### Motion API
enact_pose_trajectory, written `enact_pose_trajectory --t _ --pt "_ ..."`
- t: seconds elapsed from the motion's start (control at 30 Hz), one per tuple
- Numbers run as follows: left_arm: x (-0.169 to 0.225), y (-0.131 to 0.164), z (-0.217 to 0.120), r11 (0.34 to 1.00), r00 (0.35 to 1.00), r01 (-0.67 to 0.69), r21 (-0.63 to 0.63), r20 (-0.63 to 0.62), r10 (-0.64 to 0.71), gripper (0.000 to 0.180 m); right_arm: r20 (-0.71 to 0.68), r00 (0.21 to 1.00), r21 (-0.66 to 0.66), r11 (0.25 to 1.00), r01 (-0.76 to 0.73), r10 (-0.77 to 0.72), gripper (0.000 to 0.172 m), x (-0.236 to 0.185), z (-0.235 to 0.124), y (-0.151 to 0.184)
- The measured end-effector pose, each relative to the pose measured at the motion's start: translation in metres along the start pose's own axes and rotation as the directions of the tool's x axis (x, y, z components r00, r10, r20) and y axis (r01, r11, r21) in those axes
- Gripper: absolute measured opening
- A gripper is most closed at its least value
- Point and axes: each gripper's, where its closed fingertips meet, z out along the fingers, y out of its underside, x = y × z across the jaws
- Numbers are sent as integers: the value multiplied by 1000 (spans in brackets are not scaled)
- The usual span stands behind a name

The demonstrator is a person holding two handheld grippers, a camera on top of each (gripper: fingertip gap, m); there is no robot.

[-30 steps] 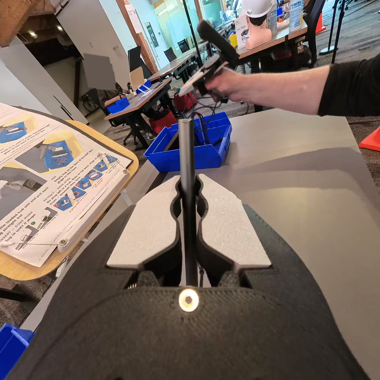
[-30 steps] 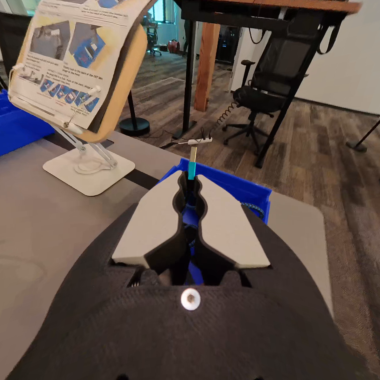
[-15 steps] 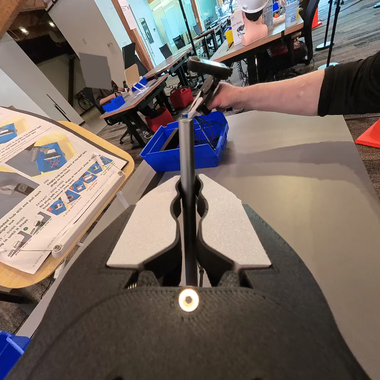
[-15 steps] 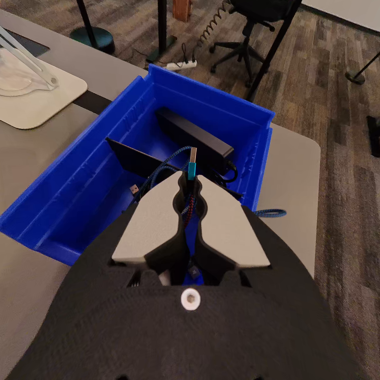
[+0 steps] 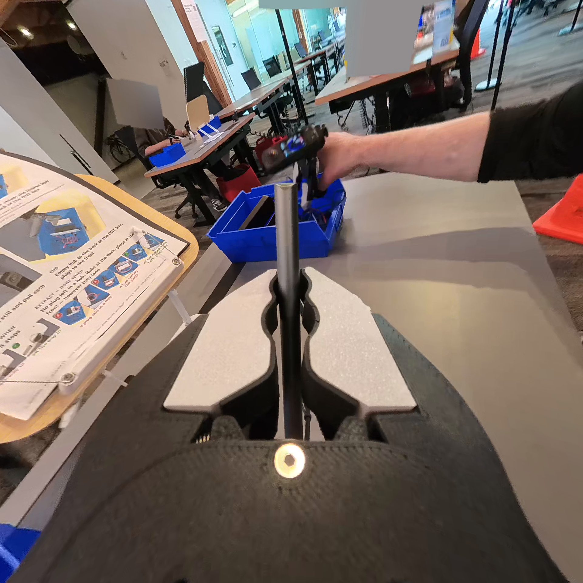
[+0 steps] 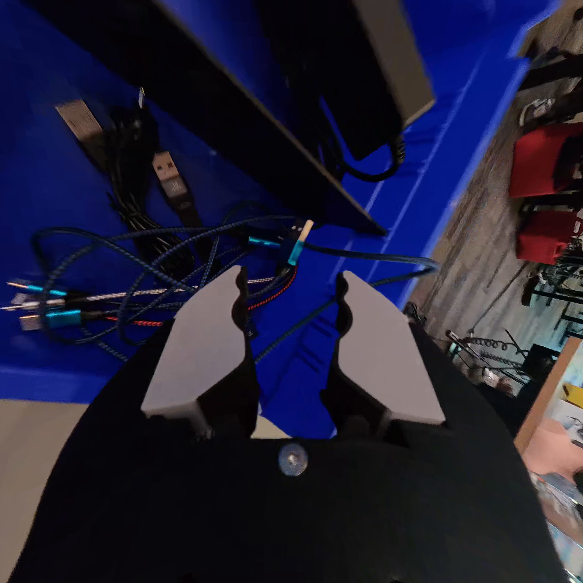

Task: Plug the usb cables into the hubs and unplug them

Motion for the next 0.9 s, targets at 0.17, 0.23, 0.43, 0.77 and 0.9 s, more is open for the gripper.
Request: enact_pose_trajectory --t 0.17,0.23,0.43,0.77,0.9 --pt "-7 -6 -4 992 995 98 76 -28 -96 11 79 997 407 913 -33 1 64 -19 -105 -55" --pt "-9 -10 -4 985 990 133 108 -53 -128 11 163 977 635 772 0 -134 59 -64 -177 -90" --pt "-1 -27 3 960 972 206 188 -151 -179 11 200 760 947 322 13 -618 42 -232 -357 -134" --pt "22 -52 11 942 956 229 246 -237 -171 11 223 570 953 299 43 -791 7 -320 -369 -155" --pt "24 -50 9 949 956 214 230 -250 -155 43 242 560 949 313 33 -792 7 -315 -370 -148"
